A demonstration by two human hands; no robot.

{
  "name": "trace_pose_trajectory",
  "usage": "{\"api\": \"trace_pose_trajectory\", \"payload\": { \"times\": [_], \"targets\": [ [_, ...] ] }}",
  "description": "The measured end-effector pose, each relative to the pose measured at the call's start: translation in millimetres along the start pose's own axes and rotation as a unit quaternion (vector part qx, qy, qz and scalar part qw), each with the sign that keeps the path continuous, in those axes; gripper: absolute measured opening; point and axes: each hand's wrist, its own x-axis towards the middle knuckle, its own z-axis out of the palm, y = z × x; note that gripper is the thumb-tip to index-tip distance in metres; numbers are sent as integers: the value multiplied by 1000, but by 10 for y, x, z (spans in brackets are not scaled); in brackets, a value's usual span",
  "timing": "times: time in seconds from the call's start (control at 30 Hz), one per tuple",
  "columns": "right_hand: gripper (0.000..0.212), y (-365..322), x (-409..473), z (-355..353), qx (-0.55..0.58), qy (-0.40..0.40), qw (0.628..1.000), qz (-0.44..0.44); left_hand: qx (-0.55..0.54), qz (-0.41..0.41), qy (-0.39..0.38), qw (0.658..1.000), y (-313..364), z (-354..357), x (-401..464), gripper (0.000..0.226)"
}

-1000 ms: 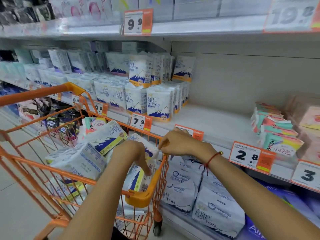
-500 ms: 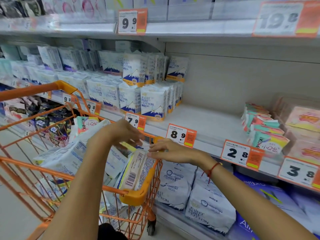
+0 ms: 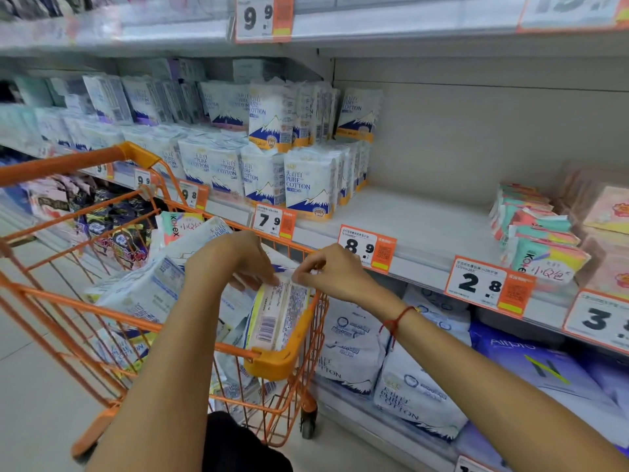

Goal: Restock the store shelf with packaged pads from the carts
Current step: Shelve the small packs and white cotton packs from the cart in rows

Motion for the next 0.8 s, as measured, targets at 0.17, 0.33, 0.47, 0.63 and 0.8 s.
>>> {"api": "trace_pose_trajectory", "payload": {
  "times": [0.17,0.33,0.47,0.63,0.8],
  "targets": [
    [18,-91,16,6,128,56,990,-2,-52,19,14,998,-56,-130,-81,27],
    [41,-275,34,-186,296,-123,946,54,-163,82,106,977,-5,-293,-160,13],
    [42,-216,129,-336,349,-74,930,85,-281,123,149,940,66,-249,-117,22],
    [47,-118,60,-378,268,-89,955,94,-250,186,187,932,0,-231,-82,20],
    [61,-132,-38,-291,-106,-198,974,7,27,162,98,982,-349,-417,-180,31]
  ]
}}
